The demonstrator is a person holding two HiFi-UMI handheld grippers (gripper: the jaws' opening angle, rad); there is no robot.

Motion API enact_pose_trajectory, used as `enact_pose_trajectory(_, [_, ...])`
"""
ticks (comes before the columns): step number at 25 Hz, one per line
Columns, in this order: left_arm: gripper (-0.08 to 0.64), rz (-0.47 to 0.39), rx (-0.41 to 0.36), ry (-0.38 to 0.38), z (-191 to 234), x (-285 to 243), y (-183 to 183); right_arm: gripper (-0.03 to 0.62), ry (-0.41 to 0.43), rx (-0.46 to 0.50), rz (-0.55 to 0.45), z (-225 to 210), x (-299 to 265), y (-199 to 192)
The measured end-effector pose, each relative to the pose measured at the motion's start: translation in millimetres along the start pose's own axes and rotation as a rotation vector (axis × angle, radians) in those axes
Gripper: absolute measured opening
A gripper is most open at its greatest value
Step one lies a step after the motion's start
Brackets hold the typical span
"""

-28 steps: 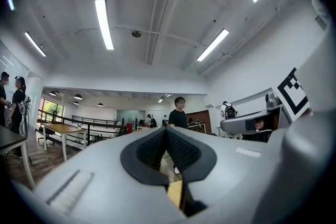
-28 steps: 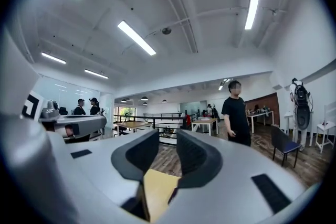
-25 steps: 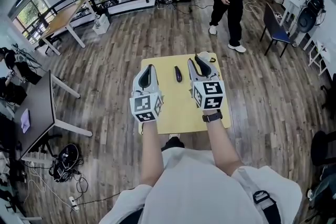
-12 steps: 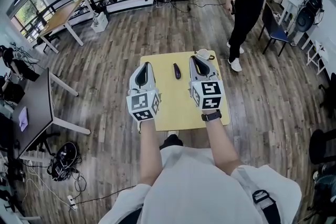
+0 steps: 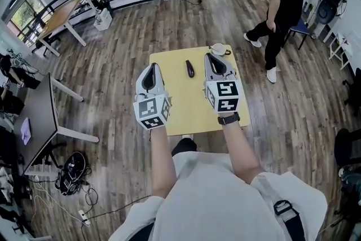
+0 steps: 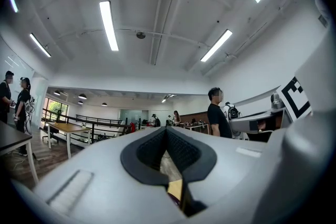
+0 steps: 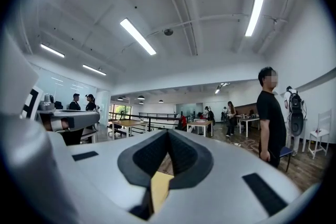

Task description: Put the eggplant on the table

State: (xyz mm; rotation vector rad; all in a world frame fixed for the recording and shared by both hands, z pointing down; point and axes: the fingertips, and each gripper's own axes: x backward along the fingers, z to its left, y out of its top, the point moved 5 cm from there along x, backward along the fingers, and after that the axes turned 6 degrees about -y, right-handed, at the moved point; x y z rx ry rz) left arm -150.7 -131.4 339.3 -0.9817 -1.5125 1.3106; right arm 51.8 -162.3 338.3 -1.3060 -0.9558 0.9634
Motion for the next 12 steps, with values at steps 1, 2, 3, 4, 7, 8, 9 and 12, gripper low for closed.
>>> enact_pose_trajectory(1, [0.005,0.004,0.006,-0.003,-0.4,-0.5,-3.8,0.011,-0.004,0.007,0.006,0.2,-0.5,-2.9])
enact_pose_trajectory(2, [0.005,0.01,0.009,-0.009,-0.2,-2.2,-8.1,0.011,-0.008,0.011,0.012,0.6,-2.3,-6.1])
enact_pose_trajectory(3, [0.005,0.018,0.009,-0.018,1.6,-5.7,-12.5,0.011,-0.012,0.011,0.018,1.6,-6.0,-8.7])
enact_pose_trajectory(4, [0.005,0.027,0.009,-0.028,5.5,-10.6,-16.2,0.011,-0.016,0.011,0.024,3.3,-11.5,-10.5])
enact_pose_trajectory(7, [0.005,0.044,0.013,-0.05,23.7,-29.0,-21.4,0.011,-0.034,0.02,0.032,9.5,-32.6,-11.9])
enact_pose_trajectory(8, [0.005,0.047,0.016,-0.055,30.0,-35.1,-22.0,0.011,-0.041,0.021,0.035,10.9,-40.2,-12.3])
enact_pose_trajectory(9, [0.005,0.05,0.018,-0.06,36.0,-41.4,-22.3,0.011,-0.048,0.019,0.038,12.0,-48.0,-12.7])
enact_pose_trajectory(12, [0.005,0.055,0.017,-0.082,55.1,-60.9,-23.3,0.011,-0.063,0.017,0.051,16.9,-73.4,-14.4])
